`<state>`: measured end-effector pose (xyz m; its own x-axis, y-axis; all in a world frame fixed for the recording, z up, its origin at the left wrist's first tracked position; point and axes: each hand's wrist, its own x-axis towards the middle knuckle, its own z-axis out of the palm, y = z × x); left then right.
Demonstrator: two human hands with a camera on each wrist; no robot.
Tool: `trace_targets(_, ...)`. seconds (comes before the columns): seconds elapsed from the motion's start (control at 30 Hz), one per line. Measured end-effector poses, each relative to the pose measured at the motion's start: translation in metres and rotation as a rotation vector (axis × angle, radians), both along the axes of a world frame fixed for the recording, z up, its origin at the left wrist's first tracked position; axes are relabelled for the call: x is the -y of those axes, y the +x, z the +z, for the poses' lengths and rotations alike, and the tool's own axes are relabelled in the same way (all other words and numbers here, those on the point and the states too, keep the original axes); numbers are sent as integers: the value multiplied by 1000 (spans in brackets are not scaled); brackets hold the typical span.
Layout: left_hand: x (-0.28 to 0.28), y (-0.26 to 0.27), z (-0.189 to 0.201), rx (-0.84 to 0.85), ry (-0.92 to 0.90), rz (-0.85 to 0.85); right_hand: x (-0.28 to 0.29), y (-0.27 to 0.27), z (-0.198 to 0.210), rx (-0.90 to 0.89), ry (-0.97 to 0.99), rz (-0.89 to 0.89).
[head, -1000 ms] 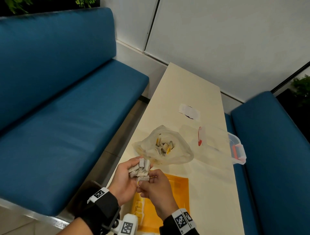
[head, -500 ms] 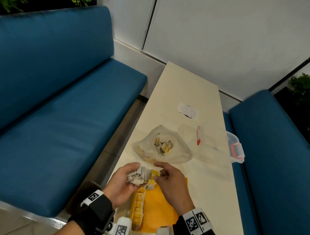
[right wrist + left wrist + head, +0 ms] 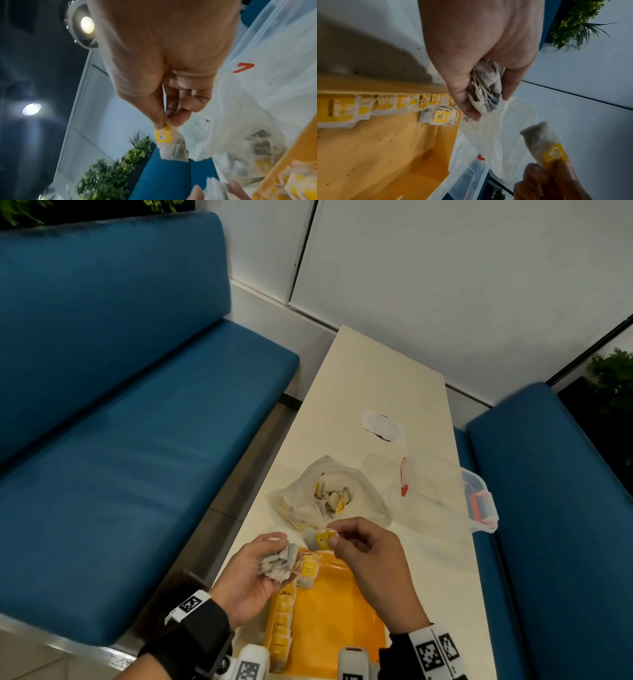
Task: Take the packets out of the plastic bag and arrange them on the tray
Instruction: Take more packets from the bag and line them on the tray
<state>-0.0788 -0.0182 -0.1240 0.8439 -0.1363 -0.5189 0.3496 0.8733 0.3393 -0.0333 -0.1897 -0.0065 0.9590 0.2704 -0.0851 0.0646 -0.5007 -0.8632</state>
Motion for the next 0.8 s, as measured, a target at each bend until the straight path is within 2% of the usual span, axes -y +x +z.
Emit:
trace_targets(0.03, -1, -1, -2, -4, 17, 2, 3, 2, 0, 2, -70, 23)
trace_targets(0.1, -4, -1, -4, 0, 85, -8, 6, 5, -4, 3, -373, 160)
trace_targets(0.17, -6, -2, -2, 2, 167, -20, 10, 9, -9, -41, -495, 204)
trace_targets(0.23, -7, -2, 1, 22, 258, -55, 14, 12, -12, -81, -474, 172)
trace_targets(0.33, -6, -3, 6, 85, 396, -162, 15, 11, -12, -98, -479, 218)
trace_targets(0.47, 1, -4, 10, 218, 681, -296, 11, 9, -12, -122, -331, 242)
trace_targets(0.57, 5, -5, 11, 334, 797, -425, 10, 8, -14, -131, -262, 257)
trace_targets(0.67, 7, -4, 14, 416, 849, -532, 12, 6, -19, -131, -233, 236)
trace_targets(0.8, 3, -8, 18, 386, 808, -550, 18, 5, -24, -140, -198, 176)
